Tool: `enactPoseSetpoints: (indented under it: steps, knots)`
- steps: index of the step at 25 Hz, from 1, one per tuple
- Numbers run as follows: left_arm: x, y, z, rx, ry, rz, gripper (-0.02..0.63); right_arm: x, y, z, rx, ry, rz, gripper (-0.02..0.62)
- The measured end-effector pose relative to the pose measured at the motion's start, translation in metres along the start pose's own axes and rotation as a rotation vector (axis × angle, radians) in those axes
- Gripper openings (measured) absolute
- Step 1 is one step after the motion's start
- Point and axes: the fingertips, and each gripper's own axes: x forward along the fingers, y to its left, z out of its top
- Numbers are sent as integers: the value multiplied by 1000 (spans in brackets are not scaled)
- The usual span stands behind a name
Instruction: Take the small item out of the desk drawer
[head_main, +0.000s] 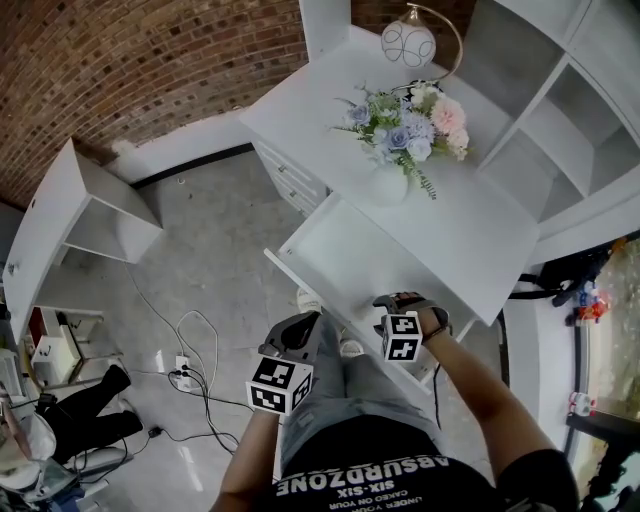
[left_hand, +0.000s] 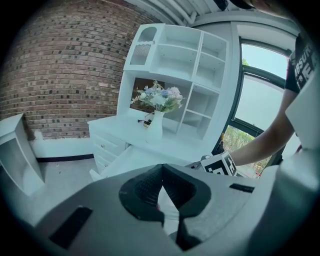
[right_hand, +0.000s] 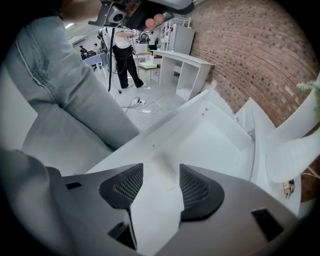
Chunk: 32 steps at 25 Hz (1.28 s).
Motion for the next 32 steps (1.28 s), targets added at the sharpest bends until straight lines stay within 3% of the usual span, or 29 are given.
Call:
enactPoseSetpoints:
  steps: [18,32]
  knots:
    - [35,-8,-11,13,74,-26,6,47,-10,-16,13,28,70,221]
    - [45,-16,-32,3,129,-31,6,91,-2,-34,-162,128,173,219]
